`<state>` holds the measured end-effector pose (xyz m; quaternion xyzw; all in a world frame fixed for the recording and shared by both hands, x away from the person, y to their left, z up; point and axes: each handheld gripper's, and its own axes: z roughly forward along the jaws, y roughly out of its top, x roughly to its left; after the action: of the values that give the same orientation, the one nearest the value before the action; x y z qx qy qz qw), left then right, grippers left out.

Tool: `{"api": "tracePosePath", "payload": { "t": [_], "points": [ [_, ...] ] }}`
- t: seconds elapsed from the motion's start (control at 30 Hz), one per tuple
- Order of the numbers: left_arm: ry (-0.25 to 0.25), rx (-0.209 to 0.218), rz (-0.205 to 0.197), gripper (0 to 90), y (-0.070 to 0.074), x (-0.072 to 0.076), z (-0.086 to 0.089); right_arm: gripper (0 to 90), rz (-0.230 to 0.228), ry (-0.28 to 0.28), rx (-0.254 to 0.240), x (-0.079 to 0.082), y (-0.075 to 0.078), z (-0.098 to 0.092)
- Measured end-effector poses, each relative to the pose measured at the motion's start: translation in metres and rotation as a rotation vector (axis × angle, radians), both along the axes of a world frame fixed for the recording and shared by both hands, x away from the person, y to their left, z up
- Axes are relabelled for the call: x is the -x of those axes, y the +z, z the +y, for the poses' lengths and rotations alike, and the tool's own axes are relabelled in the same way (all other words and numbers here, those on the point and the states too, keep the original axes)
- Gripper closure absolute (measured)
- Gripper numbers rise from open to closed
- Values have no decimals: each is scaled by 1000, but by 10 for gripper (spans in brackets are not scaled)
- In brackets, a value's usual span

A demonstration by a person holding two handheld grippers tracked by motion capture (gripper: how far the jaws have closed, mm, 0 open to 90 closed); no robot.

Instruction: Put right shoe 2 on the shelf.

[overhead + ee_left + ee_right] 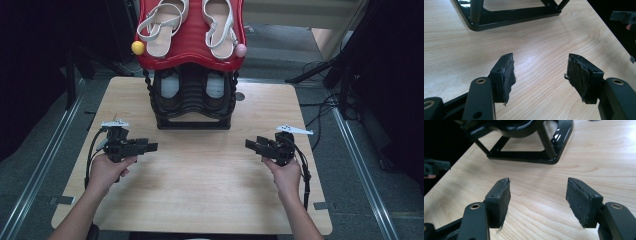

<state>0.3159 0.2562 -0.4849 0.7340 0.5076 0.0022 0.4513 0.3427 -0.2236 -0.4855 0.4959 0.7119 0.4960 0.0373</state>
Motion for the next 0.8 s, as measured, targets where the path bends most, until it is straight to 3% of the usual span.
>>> {"api": "tracePosePath", "payload": {
  "t": [0.33, 0.8],
  "points": [
    [-4, -13, 8, 364, -2, -1, -4, 370, 3, 60, 54, -2, -7, 20],
    [-5, -29, 13, 355, -3, -1, -6, 362, 20, 62, 90, -4, -11, 22]
  ]
}}
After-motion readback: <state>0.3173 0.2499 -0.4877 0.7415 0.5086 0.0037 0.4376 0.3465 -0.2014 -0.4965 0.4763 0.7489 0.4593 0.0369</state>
